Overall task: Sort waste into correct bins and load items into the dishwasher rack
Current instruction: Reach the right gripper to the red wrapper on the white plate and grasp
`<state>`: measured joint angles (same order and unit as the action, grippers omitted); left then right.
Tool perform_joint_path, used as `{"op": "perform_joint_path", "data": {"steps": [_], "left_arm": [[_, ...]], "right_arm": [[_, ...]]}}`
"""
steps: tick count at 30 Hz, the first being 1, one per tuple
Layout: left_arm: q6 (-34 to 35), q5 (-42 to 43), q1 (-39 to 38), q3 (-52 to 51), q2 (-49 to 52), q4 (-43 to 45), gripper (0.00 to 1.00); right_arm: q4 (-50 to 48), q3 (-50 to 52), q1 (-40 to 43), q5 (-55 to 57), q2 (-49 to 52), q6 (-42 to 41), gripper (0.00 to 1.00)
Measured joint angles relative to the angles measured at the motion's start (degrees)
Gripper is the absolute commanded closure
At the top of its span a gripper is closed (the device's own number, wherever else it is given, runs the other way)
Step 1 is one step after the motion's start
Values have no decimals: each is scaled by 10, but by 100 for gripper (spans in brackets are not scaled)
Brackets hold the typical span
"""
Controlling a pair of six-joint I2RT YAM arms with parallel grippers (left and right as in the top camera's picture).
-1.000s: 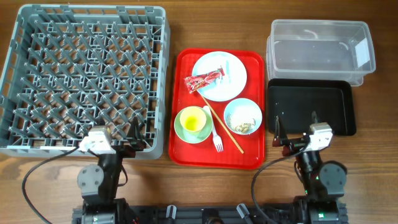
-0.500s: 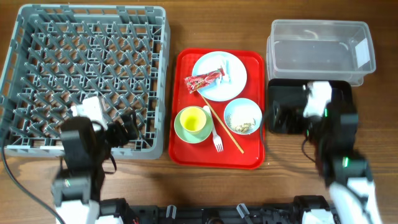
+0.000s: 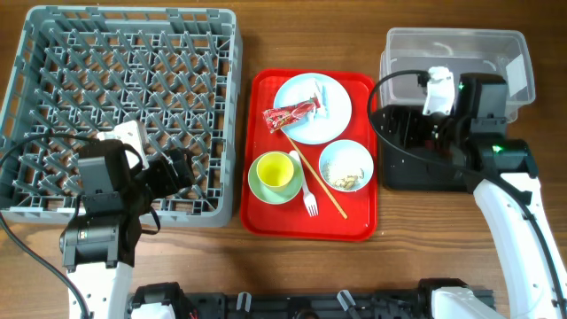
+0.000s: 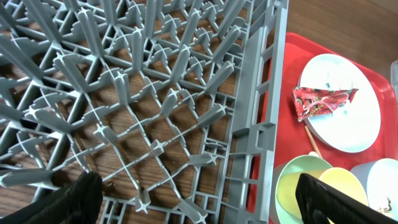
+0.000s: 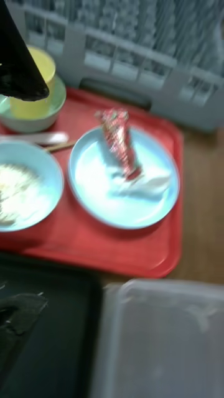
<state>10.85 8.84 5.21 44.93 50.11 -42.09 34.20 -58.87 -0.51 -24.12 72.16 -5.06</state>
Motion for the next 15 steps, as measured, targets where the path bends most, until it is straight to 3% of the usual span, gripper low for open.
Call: {"op": "perform_joint_path", "data": {"steps": [8, 15], "left_arm": [[0, 0, 0, 0, 0, 1, 0], [0, 0, 0, 0, 0, 1, 0]], "right_arm": [[8, -35, -87, 18, 25, 43, 0], [101, -210, -151, 54, 144, 120, 1]]}}
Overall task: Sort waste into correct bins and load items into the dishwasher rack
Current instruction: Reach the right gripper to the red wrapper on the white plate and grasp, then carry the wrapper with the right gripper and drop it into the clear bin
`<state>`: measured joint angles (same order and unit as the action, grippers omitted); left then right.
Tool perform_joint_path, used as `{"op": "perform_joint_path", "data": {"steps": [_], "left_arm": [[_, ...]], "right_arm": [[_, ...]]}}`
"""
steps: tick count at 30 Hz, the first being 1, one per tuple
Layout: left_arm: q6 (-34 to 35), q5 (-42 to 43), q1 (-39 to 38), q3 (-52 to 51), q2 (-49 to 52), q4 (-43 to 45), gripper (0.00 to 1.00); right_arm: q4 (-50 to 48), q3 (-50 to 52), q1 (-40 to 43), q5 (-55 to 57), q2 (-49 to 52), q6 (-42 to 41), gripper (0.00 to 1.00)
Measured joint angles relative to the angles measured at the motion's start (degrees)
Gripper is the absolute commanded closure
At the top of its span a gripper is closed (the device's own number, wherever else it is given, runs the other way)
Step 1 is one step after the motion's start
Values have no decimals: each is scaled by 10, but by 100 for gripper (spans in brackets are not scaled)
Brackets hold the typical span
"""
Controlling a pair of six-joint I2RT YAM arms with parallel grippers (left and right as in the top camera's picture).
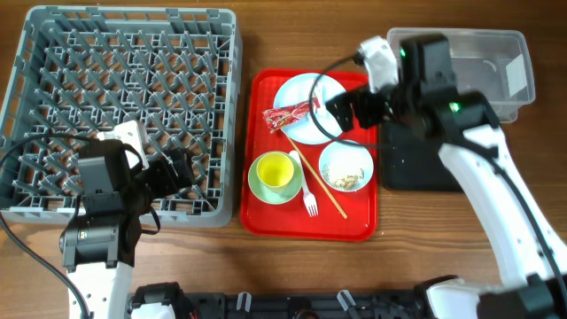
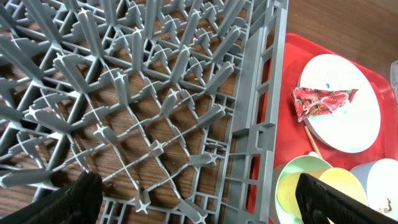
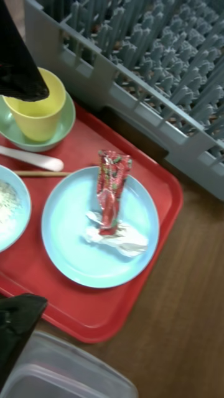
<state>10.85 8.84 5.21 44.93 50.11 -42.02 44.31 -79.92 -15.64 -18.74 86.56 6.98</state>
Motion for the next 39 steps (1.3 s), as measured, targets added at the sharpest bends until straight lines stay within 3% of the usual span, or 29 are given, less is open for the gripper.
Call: {"op": "perform_joint_path", "data": {"steps": [6, 9, 13, 27, 32, 34, 36, 39], "left_arm": [[0, 0, 0, 0, 0, 0, 0], [0, 0, 0, 0, 0, 0, 0], [0, 0, 0, 0, 0, 0, 0], [0, 0, 0, 0, 0, 0, 0], [0, 0, 0, 0, 0, 0, 0], [0, 0, 0, 0, 0, 0, 0], [0, 0, 0, 0, 0, 0, 0], [0, 0, 0, 0, 0, 0, 0]], "right_arm": [[61, -148, -37, 40, 136, 112, 1], [59, -159, -61, 52, 192, 197, 8], [48, -159, -91, 59, 261, 283, 10], [-33, -159, -117, 66, 386, 305, 14], [-32, -159, -117, 73, 405, 285, 45], [-32, -159, -117, 86, 407, 271, 76], [-32, -159, -117, 107, 407, 251, 96], [-29, -159, -117, 146, 407, 220, 96]]}}
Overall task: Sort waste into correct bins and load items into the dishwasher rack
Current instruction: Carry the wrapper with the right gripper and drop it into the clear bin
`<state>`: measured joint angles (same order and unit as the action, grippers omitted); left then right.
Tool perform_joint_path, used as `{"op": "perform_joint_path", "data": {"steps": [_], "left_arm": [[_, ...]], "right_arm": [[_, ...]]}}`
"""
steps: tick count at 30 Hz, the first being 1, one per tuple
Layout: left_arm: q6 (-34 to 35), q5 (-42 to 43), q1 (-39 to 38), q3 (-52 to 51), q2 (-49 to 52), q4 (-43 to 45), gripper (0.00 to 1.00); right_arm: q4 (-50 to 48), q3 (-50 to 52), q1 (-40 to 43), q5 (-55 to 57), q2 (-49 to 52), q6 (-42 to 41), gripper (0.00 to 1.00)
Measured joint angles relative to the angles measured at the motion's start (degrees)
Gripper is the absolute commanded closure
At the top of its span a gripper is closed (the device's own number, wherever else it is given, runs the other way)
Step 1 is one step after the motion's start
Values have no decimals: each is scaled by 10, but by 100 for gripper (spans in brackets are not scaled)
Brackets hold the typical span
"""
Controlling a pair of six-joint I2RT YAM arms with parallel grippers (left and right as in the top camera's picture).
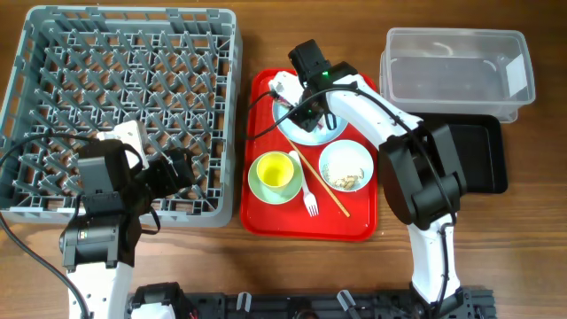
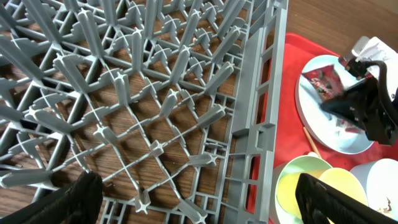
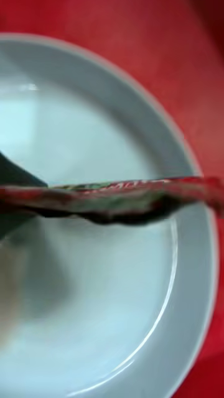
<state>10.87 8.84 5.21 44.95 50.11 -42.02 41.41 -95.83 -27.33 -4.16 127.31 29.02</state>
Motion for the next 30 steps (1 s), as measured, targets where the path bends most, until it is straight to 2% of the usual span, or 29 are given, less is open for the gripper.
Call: {"op": "perform_joint_path", "data": {"steps": [5, 7, 11, 15, 20, 23, 25, 26, 27, 28, 30], "left_arm": [[0, 0, 0, 0, 0, 0, 0], [0, 0, 0, 0, 0, 0, 0], [0, 0, 0, 0, 0, 0, 0], [0, 0, 0, 0, 0, 0, 0], [0, 0, 0, 0, 0, 0, 0], [0, 0, 0, 0, 0, 0, 0], [0, 0, 0, 0, 0, 0, 0], [0, 0, 0, 0, 0, 0, 0], [0, 0, 0, 0, 1, 0, 0], [0, 0, 0, 0, 2, 0, 0], [0, 0, 0, 0, 6, 0, 0]], "right_arm": [[-2, 0, 2, 35, -11, -40, 96], [-9, 0, 7, 41, -33, -59, 96], [-37, 0, 39, 44, -117, -124, 89], [-50, -2, 120, 47, -197, -236, 90], [-43, -3, 243, 49, -203, -351, 91], [-43, -3, 290, 52, -203, -386, 89], [-42, -3, 311, 54, -203, -399, 78], [-42, -3, 314, 54, -203, -405, 68], [-42, -3, 320, 55, -203, -408, 48], [-42, -3, 322, 55, -203, -413, 35], [-42, -3, 325, 55, -203, -417, 15]]}}
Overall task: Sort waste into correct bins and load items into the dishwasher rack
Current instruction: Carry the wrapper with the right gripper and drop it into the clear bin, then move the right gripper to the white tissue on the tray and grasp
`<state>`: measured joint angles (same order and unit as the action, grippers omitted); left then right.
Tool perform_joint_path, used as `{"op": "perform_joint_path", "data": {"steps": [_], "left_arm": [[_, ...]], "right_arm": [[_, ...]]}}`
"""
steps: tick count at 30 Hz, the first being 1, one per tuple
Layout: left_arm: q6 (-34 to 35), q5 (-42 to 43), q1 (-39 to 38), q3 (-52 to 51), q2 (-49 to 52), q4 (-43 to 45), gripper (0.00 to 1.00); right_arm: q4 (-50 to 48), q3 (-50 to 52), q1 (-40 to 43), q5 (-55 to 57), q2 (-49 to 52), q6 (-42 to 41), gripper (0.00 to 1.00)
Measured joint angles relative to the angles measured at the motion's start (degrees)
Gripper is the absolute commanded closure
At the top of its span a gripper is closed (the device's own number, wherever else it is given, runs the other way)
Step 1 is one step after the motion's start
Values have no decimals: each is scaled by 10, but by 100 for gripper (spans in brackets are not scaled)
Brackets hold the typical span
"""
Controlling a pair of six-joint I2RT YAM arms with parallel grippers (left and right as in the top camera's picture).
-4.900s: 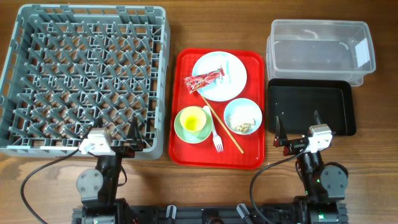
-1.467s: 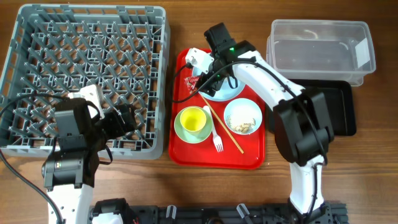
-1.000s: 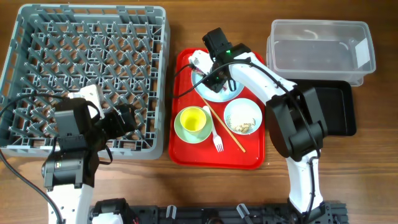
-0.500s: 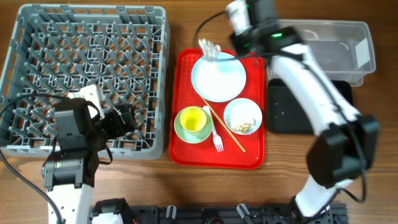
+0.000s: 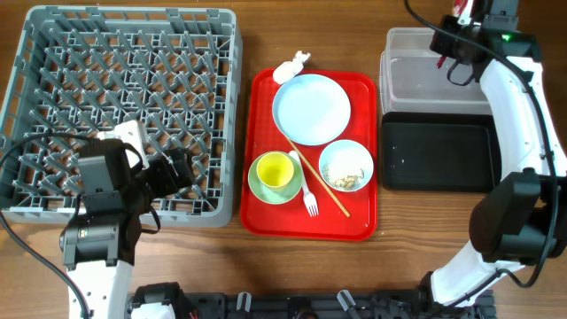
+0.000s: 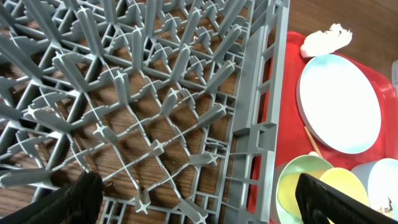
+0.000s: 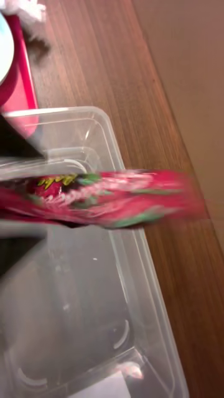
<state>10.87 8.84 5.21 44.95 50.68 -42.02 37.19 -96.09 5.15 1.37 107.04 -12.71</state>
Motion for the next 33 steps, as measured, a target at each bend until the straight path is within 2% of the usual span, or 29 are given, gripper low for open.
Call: {"op": "perform_joint_path", "data": {"steps": [1, 2, 8, 15, 19, 25, 29, 33], "left_arm": [[0, 0, 0, 0, 1, 0, 0], [0, 0, 0, 0, 3, 0, 0], [0, 0, 0, 0, 13, 0, 0], [0, 0, 0, 0, 13, 0, 0], [0, 0, 0, 0, 13, 0, 0], [0, 0, 0, 0, 13, 0, 0], [0, 0, 0, 0, 13, 0, 0], [0, 0, 0, 0, 13, 0, 0]], "right_arm": [[0, 0, 0, 0, 0, -1, 4], [0, 0, 0, 0, 0, -2, 0], [0, 0, 0, -34, 0, -5, 0], [3, 0, -12, -135, 0, 0, 0], [7, 0, -63, -142, 0, 7, 0], [7, -12, -193, -92, 0, 14, 0], [9, -68, -230, -77, 0, 14, 0], [-45, -88, -244, -64, 0, 14, 0]]}}
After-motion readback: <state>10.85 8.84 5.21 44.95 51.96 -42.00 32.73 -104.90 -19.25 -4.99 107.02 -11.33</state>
